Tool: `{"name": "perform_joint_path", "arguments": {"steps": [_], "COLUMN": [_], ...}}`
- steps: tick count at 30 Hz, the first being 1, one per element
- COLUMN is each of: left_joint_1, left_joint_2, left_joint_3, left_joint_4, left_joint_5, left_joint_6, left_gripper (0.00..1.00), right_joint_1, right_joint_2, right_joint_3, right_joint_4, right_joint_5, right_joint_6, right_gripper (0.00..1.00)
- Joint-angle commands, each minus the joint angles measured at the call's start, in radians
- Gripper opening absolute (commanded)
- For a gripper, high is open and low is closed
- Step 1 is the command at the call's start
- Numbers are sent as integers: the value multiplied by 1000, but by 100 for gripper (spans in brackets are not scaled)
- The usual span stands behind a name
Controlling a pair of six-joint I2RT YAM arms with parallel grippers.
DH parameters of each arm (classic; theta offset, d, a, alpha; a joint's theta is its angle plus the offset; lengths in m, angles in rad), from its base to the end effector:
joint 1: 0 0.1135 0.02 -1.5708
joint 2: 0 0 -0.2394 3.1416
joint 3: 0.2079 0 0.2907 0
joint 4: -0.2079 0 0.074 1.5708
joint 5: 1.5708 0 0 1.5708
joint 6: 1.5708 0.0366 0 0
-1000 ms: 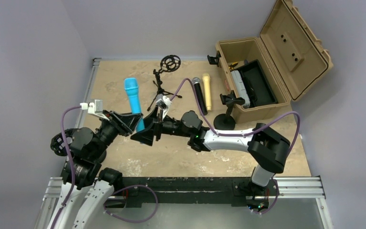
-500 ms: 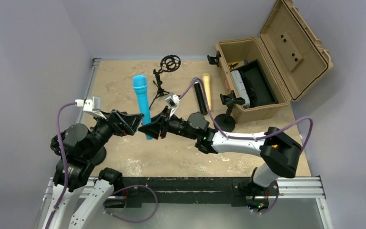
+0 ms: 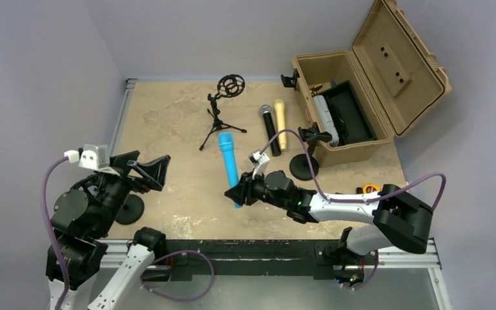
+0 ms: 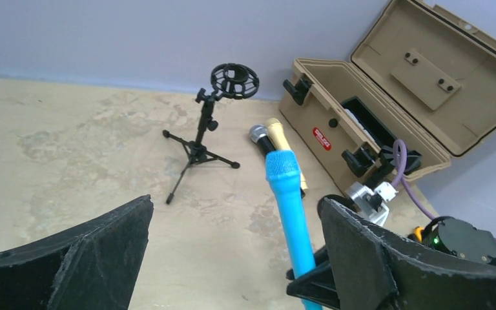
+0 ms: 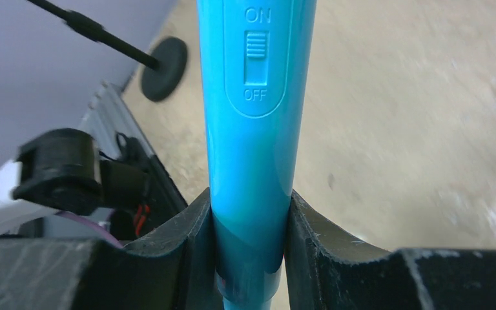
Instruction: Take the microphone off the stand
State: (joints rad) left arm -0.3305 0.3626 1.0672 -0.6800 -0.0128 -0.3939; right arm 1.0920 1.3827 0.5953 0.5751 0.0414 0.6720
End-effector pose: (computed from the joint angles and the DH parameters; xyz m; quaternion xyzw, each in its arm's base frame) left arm 0.0801 -0.0270 0.4311 -0.0267 0.6978 -0.2494 0.6709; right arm 0.1518 0.2891 0.1662 -0.1494 0.7635 0.4746 0.4116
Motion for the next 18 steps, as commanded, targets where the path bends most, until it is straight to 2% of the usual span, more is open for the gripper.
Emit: {"name": "perform_joint_path", "arguments": {"steps": [1,6,8,15,18], "left_joint_1": [-2,-2,-2,-6,-4], "left_joint_2": [-8,-20,-23,-54,-68], "left_joint_3": [53,106,118,140,155], "left_joint_4": [-27,-49,-61,-110,-137], "left_joint_5": [-70,-86,-98,-149,-167], "left_joint_6": [75,111,122,143,150], "left_gripper": [100,100,100,99,99], "right_joint_1": [-26,-211,-273,-313,-314], "right_joint_2": [-34,37,79,336,404], "right_joint_3": [-31,-14,61,422,508], "right_joint_4": [-100,-158,-193,-419,-463], "right_joint_5": [77,20,29,262,312], "right_joint_6": [94,34,-32,-183,-208], "right_gripper": [0,0,0,1,0]}}
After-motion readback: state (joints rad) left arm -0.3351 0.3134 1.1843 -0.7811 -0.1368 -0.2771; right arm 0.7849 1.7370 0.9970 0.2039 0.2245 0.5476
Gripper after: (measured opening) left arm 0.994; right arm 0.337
